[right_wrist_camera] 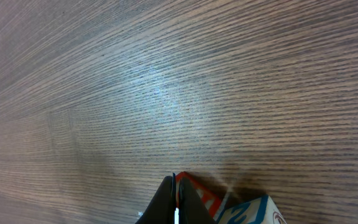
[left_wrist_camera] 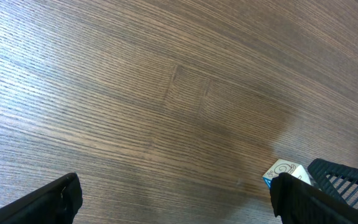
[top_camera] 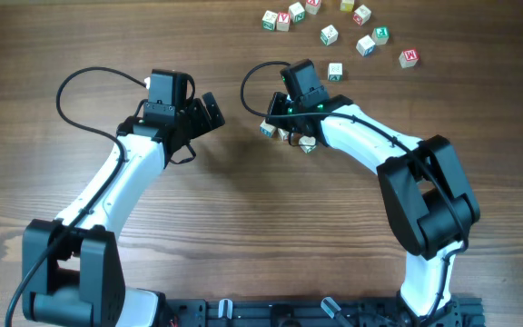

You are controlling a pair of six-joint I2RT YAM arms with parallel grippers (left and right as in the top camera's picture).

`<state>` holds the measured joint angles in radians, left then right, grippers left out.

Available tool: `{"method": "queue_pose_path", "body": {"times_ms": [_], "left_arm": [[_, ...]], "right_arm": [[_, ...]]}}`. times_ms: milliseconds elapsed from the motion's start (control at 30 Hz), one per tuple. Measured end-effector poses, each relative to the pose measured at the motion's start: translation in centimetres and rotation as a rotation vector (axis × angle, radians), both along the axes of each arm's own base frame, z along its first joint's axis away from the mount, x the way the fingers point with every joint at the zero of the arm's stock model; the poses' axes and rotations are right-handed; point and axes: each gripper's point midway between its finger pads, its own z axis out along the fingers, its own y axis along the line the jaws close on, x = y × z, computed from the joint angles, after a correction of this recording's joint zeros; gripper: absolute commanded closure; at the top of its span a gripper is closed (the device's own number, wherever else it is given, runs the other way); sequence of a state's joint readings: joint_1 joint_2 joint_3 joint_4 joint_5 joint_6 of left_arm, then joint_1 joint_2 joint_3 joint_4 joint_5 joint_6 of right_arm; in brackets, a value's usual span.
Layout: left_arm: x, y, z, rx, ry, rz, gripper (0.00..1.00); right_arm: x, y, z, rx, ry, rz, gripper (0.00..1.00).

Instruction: Form a circle

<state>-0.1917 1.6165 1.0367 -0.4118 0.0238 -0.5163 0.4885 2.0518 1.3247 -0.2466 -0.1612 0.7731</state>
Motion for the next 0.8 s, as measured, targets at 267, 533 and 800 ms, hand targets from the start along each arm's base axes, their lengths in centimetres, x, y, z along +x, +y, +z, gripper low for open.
{"method": "queue_pose_path", "body": {"times_ms": [267, 533, 800], "left_arm": [[0.0, 0.0, 0.0, 0.0, 0.0, 0.0, 0.0], [0.01, -0.01, 0.01, 0.0, 0.0, 0.0, 0.0], [0.0, 0.0, 0.0, 0.0, 0.0, 0.0, 0.0]], "right_arm": [[-0.06, 0.04, -0.01, 0.002, 0.003, 0.002, 0.95], [-0.24, 0.1, -0.07, 0.005, 0.011, 0.006, 0.95], [-0.3, 0.2, -0.05, 0.01, 0.014, 0.01, 0.95]]}}
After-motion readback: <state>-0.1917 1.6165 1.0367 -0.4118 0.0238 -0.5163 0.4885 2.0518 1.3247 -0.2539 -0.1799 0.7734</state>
